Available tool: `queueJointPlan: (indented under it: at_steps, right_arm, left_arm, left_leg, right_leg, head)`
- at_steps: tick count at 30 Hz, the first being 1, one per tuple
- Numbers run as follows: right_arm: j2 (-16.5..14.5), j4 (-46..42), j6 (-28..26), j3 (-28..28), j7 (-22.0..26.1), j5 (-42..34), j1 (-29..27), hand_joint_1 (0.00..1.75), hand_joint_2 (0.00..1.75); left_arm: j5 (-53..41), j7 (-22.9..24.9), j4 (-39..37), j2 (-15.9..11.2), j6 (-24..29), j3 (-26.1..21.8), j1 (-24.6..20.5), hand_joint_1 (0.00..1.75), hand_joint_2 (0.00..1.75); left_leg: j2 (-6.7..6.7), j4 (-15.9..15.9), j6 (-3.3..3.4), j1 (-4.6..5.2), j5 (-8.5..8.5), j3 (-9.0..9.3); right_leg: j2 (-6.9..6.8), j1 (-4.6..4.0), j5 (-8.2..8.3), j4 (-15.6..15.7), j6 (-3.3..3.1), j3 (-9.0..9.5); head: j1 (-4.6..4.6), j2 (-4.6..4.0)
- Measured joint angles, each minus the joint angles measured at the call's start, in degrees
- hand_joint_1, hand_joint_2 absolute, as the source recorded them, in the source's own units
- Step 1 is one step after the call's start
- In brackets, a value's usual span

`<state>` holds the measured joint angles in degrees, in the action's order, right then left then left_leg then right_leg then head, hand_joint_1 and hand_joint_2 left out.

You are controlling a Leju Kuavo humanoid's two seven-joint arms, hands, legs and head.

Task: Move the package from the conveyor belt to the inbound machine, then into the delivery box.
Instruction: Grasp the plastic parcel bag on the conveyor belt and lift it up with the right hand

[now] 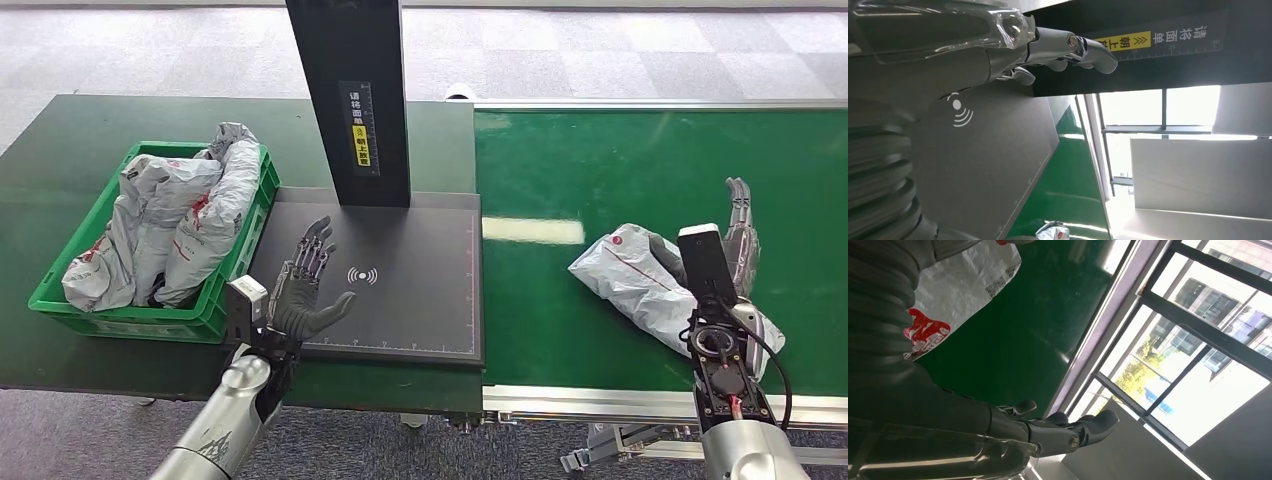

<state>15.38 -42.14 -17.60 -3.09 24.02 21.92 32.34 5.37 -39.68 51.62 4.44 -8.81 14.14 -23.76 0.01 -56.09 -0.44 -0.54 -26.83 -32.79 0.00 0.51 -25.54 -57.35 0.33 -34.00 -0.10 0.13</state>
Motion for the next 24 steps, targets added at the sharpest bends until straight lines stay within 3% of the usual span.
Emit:
queueJointPlan:
  at_steps: [5,10,12,16,24]
  right_arm:
    - [1.4,4.9,-6.5,-0.2,-6.2,10.5,3.2,0.0,1.75]
    - [3.1,11.3,-4.8,-1.5,-16.8,20.9,7.3,0.0,1.75]
    - [3.7,13.9,-1.1,-2.5,-21.6,24.2,9.0,0.0,1.75]
    - [4.2,18.2,13.1,-4.6,-29.4,28.8,11.5,0.0,1.75]
    - [4.3,22.3,29.9,-6.4,-33.1,31.3,12.4,0.0,1.75]
  left_arm:
    - [-0.4,0.7,1.4,-0.2,0.1,-0.5,1.1,0.0,1.75]
    - [-0.5,0.9,2.8,-0.9,0.1,-1.3,2.6,0.0,1.75]
    - [-0.6,1.0,3.4,-1.2,0.1,-1.7,3.2,0.0,1.75]
    - [-0.9,1.9,4.9,-1.7,0.0,-2.6,4.4,0.0,1.75]
    - [-2.1,2.6,6.0,-1.8,0.0,-3.6,5.5,0.0,1.75]
  left_leg:
    - [0.01,0.0,0.0,0.02,0.0,0.0]
    - [-0.01,0.0,0.0,0.02,0.0,0.0]
    - [0.0,0.0,0.0,0.01,0.0,0.0]
    - [0.01,0.0,0.0,0.0,0.0,0.02]
    - [-0.03,0.0,0.0,0.01,0.0,-0.03]
  right_leg:
    - [0.0,0.02,0.0,0.0,0.0,0.01]
    - [-0.01,0.02,0.0,0.0,0.01,0.01]
    - [0.0,0.01,0.0,0.0,0.01,0.02]
    - [-0.01,0.0,0.0,0.0,0.01,0.01]
    - [-0.08,0.01,0.0,0.0,0.01,0.01]
  head:
    - [0.01,0.0]
    - [0.0,0.01]
    - [0.0,0.0]
    - [-0.01,0.0]
    - [0.0,0.0]
